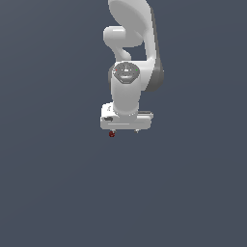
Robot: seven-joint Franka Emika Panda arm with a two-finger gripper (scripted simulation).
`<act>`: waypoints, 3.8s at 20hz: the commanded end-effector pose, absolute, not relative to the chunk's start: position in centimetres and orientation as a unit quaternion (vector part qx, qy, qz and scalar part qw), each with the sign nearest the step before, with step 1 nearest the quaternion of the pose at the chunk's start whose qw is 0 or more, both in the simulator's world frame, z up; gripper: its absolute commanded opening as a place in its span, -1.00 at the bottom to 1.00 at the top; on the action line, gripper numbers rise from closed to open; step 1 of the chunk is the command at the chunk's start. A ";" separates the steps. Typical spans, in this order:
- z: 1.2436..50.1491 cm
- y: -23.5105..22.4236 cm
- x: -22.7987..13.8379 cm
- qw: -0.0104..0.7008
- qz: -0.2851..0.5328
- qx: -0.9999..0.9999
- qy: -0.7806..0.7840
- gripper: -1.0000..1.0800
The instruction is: Pick up the object and move it to a goal position.
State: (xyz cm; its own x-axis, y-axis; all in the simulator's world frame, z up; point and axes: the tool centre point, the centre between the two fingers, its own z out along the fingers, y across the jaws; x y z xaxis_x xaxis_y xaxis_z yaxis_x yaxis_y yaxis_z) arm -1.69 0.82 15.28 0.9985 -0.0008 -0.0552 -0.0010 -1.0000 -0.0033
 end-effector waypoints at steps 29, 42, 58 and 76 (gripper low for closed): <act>15.4 -2.3 -1.5 0.004 0.007 -0.999 -0.051 0.92; 12.3 -4.3 -3.6 -0.003 0.009 -0.975 -0.220 0.92; 8.9 -6.0 -6.6 -0.004 0.008 -0.902 -0.431 0.92; 6.8 -6.5 -8.9 0.000 0.000 -0.817 -0.577 0.92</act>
